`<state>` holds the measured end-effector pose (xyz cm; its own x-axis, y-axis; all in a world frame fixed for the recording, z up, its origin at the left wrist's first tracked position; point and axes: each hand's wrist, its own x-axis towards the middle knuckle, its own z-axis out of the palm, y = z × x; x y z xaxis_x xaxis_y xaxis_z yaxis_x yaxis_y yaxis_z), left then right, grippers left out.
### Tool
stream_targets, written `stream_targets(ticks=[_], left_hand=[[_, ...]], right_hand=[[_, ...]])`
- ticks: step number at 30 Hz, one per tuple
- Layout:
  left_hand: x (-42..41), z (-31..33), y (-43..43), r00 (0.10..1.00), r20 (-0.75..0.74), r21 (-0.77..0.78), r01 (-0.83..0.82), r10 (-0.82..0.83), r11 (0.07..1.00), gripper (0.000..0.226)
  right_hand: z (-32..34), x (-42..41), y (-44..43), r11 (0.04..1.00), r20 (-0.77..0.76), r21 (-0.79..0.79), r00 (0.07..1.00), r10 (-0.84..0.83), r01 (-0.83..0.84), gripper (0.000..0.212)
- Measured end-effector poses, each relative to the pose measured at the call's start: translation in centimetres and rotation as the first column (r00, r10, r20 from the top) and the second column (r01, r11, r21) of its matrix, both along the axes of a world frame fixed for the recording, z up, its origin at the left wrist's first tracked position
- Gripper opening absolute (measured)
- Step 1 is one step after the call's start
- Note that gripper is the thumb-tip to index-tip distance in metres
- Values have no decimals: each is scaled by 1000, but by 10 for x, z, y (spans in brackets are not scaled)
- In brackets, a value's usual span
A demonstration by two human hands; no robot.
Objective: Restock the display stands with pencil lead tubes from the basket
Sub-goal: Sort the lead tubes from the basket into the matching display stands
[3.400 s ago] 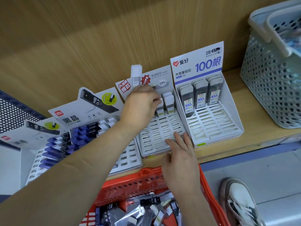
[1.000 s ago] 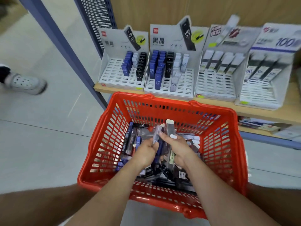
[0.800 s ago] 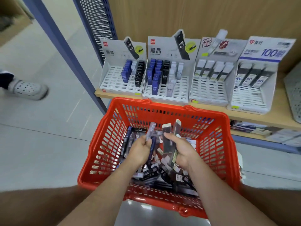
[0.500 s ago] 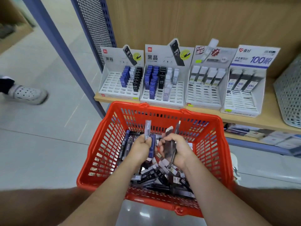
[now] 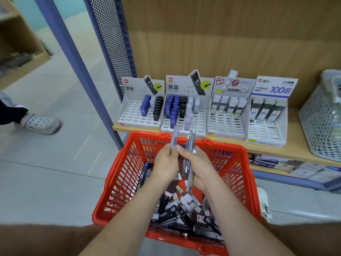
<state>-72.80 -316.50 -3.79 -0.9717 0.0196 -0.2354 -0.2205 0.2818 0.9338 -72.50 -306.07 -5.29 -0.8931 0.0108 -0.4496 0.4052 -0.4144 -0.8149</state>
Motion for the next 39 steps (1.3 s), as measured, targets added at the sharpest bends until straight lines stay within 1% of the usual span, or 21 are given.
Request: stream_targets(ticks=[1, 3, 4, 5, 7, 9, 13, 17, 18, 20, 22, 24, 28, 32, 33, 34, 35, 36, 37, 38, 39], left_hand=[[0, 1, 1, 999, -4, 26, -37, 37, 999, 24], [1, 7, 4, 995, 44, 111, -99, 94, 989, 22], [2, 9, 4, 992, 70, 153, -119, 109, 981, 22], [3, 12, 6, 990, 84, 198, -131, 116, 971, 23], [6, 21, 10, 987, 101, 254, -151, 129, 955, 24], [7, 28, 11, 986, 97, 273, -161, 139, 949, 22], [8, 45, 7, 998, 24, 356, -70, 66, 932, 25], [8, 62, -4, 1000, 20, 424, -24, 17, 905, 22], [7, 64, -6, 1000, -17, 387, 10, -4, 922, 23], [4, 69, -13, 983, -168, 127, 97, -75, 987, 28], [3, 73, -19, 950, -277, -108, 119, -145, 987, 37], [1, 76, -24, 924, -324, -252, 121, -201, 960, 42], [-7, 79, -37, 815, -432, -584, 73, -386, 809, 48], [-17, 88, -45, 757, -400, -812, -32, -516, 582, 56], [-18, 91, -45, 748, -399, -829, -47, -531, 557, 57], [-20, 93, -45, 746, -401, -823, -37, -532, 567, 55], [-22, 94, -45, 764, -411, -770, 1, -497, 638, 53], [-24, 97, -44, 810, -402, -665, 62, -428, 744, 50], [-26, 100, -43, 868, -360, -507, 126, -342, 853, 48], [-29, 102, -42, 921, -283, -315, 173, -267, 933, 48], [-32, 105, -41, 955, -194, -133, 201, -224, 971, 48]], right_hand=[[2, 2, -4, 999, 10, -38, 1000, -13, 14, 31], [7, 5, -11, 993, 38, -96, 997, -64, 67, 59], [11, 6, -13, 990, 42, -115, 996, -80, 85, 67], [13, 7, -14, 988, 45, -116, 994, -99, 103, 64], [17, 10, -16, 982, 56, -144, 992, -113, 120, 48], [20, 14, -15, 972, 80, -195, 990, -118, 131, 49], [31, 15, -13, 958, 48, -262, 993, -106, 114, 30], [46, 17, -6, 910, 53, -392, 990, -128, 138, 12], [48, 18, -3, 893, 63, -426, 990, -128, 143, 11], [55, 19, 3, 860, 57, -496, 993, -104, 119, 14], [62, 20, 8, 832, 22, -549, 996, -83, 81, 19], [69, 19, 11, 826, -16, -561, 997, -77, 55, 23], [73, 18, 15, 877, -88, -480, 996, -24, -21, 23], [72, 17, 16, 921, -108, -390, 993, -55, 9, 26], [72, 17, 15, 941, -119, -339, 990, -70, 26, 31], [72, 16, 15, 958, -123, -284, 989, -87, 49, 38], [72, 14, 14, 969, -127, -239, 987, -103, 70, 43], [70, 12, 15, 974, -130, -206, 984, -120, 91, 48], [68, 10, 15, 979, -138, -173, 981, -133, 108, 53], [67, 8, 16, 983, -153, -135, 978, -144, 124, 56], [65, 6, 17, 985, -167, -94, 973, -159, 145, 56]])
